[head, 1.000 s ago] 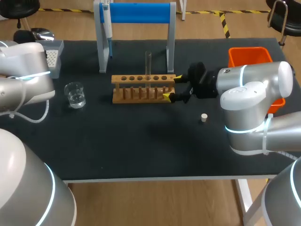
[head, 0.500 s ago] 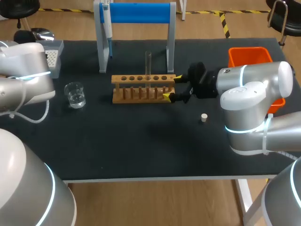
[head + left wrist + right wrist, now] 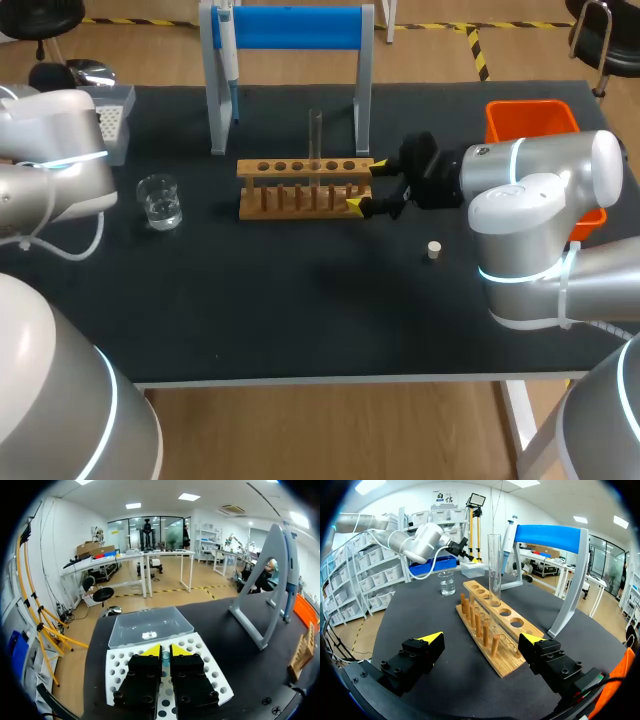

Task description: Invert the test tube, pick up the pipette, mount the tip to pipette, aspirate from beaker and dispense into the tube, eject the tip, return the pipette, and cap with the stopper.

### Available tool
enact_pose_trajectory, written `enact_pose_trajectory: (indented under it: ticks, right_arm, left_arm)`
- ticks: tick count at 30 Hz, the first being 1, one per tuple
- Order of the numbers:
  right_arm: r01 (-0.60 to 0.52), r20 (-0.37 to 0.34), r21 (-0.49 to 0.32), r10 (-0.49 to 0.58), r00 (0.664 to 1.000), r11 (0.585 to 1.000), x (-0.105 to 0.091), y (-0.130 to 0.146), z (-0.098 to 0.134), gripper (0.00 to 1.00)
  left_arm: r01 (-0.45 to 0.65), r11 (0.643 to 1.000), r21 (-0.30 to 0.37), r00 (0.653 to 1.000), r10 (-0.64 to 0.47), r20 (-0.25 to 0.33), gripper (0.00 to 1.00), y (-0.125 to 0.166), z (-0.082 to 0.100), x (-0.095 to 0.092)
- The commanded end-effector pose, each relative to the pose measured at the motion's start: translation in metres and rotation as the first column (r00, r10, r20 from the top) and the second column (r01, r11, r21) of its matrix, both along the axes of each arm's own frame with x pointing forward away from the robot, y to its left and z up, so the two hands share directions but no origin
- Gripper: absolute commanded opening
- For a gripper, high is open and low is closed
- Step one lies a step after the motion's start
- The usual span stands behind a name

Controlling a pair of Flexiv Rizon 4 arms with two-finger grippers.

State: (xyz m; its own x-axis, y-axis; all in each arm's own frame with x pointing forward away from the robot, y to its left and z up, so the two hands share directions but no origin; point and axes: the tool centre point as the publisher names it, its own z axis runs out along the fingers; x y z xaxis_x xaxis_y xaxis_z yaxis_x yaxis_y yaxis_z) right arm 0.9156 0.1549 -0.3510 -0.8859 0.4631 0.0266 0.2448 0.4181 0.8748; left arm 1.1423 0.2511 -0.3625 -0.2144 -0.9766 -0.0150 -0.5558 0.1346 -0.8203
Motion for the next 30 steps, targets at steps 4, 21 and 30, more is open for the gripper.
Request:
enact_pose_trajectory:
  ticks: [4,21,30]
  right_arm:
    - [0.000,-0.001,-0.002,0.000,1.000,1.000,0.000,0.000,0.000,1.00]
    - [0.000,-0.001,-0.002,0.000,1.000,1.000,0.000,0.000,0.000,1.00]
    - [0.000,-0.001,-0.002,0.000,1.000,1.000,0.000,0.000,0.000,1.00]
  left_arm:
    - [-0.001,1.000,0.010,1.000,0.001,0.006,0.00,0.001,0.008,-0.001]
    - [-0.005,0.999,0.048,1.000,0.003,0.030,0.00,0.000,0.028,-0.001]
    - [-0.008,0.998,0.068,0.999,0.005,0.043,0.00,-0.002,0.038,-0.002]
